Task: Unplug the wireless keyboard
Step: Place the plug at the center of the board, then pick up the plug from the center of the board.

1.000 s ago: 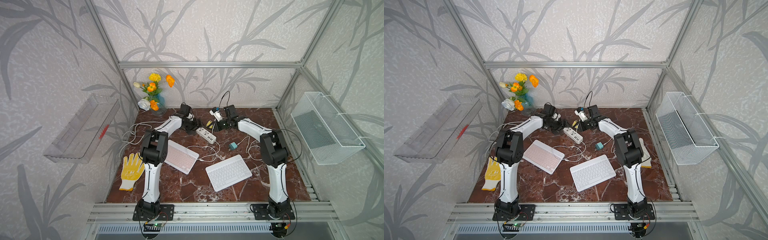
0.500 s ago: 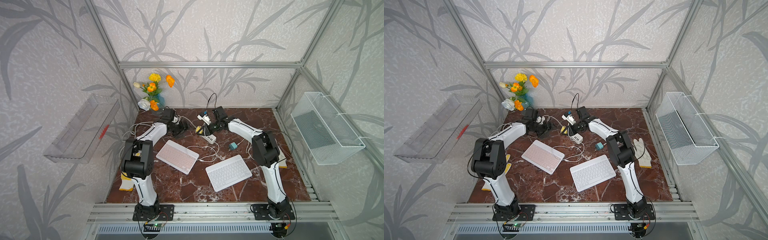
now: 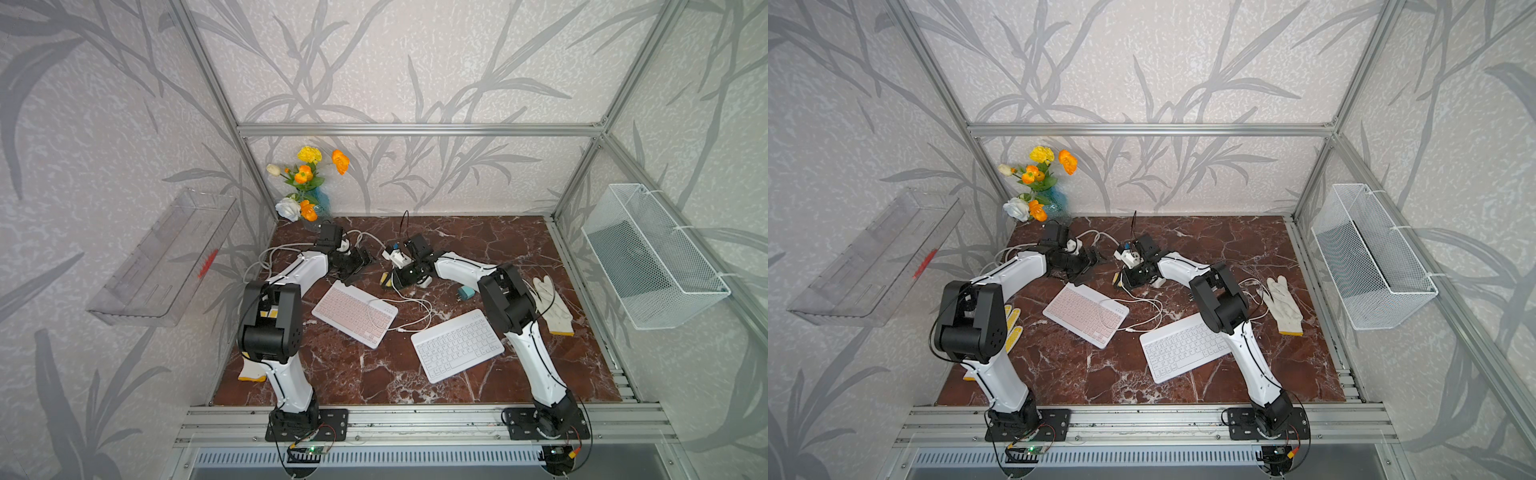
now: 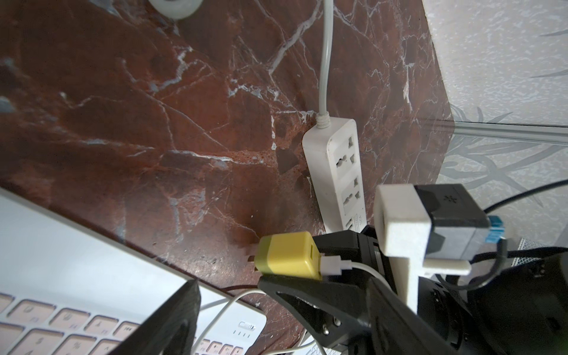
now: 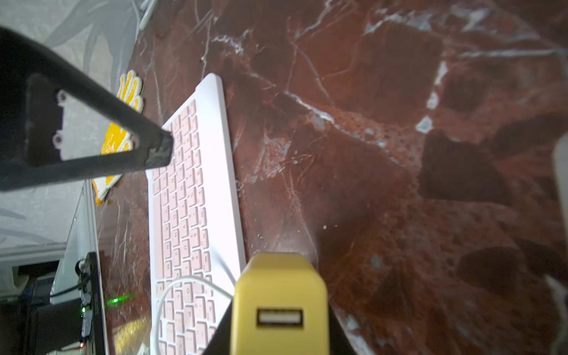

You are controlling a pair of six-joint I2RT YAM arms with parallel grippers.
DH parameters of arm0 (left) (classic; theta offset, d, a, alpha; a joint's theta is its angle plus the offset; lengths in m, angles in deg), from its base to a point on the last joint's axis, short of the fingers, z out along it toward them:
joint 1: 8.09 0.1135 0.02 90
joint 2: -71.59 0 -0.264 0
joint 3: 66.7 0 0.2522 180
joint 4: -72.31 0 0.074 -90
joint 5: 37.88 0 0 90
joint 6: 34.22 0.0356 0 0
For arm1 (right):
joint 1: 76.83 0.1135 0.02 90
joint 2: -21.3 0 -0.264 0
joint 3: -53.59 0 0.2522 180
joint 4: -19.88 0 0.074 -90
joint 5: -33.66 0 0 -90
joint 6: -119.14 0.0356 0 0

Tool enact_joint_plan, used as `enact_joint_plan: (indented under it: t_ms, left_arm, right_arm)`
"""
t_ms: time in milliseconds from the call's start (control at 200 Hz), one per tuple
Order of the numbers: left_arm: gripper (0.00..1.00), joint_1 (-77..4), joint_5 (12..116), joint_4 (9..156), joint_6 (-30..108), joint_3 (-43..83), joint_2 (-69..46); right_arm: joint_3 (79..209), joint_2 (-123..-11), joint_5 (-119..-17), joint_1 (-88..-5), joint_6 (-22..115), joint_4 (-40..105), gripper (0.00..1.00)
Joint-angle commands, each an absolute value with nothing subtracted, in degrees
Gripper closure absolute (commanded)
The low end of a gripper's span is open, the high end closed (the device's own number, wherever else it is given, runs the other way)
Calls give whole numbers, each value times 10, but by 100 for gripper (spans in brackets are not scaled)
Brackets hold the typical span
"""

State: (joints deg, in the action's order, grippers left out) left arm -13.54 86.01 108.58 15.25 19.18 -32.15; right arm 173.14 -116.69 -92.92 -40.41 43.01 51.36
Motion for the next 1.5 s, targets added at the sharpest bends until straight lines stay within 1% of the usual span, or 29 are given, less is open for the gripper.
enact_joint_plan:
  t_ms: [0,5,10,30,70,115,175,350,500,580,795,1005,1090,1235,1349,1494]
  left_arm:
    - [16,-131,852,1078,152,185,-314]
    - [16,-132,851,1078,151,185,-314]
    - [16,-132,851,1077,151,185,-315]
    - [16,-131,852,1078,151,185,-315]
    - [16,-132,850,1076,149,184,-315]
    - [16,-131,851,1074,149,183,-315]
    - [16,-131,851,1075,149,183,-317]
    - [16,-131,847,1079,152,187,-321]
    - [18,-137,817,1122,176,196,-327]
    - [18,-147,810,1138,183,201,-334]
    - [20,-163,803,1138,180,196,-342]
    - [22,-163,803,1140,181,205,-346]
    - [23,-164,798,1146,182,209,-347]
    - [25,-168,786,1154,183,216,-349]
    - [26,-168,788,1156,184,217,-349]
    - [28,-168,787,1163,189,221,-348]
  right_arm:
    - [1753,-1182,-883,-401,465,508,58]
    - [1753,-1182,-883,-401,465,508,58]
    - [1753,-1181,-879,-401,462,513,56]
    - [1754,-1180,-873,-401,454,521,52]
    - [1753,-1176,-863,-401,435,537,46]
    - [1755,-1172,-855,-402,412,558,42]
    - [1758,-1169,-849,-404,381,589,41]
    - [1754,-1150,-806,-405,307,671,40]
    - [1733,-1125,-780,-404,269,711,39]
    - [1742,-1118,-754,-398,234,746,39]
    - [1807,-1137,-598,-369,138,886,40]
    - [1828,-1143,-403,-336,117,931,39]
    - [1833,-1144,-355,-331,104,945,39]
    - [1825,-1138,-315,-332,81,958,39]
    - [1814,-1131,-317,-344,81,968,36]
    - [1804,-1117,-323,-375,121,990,35]
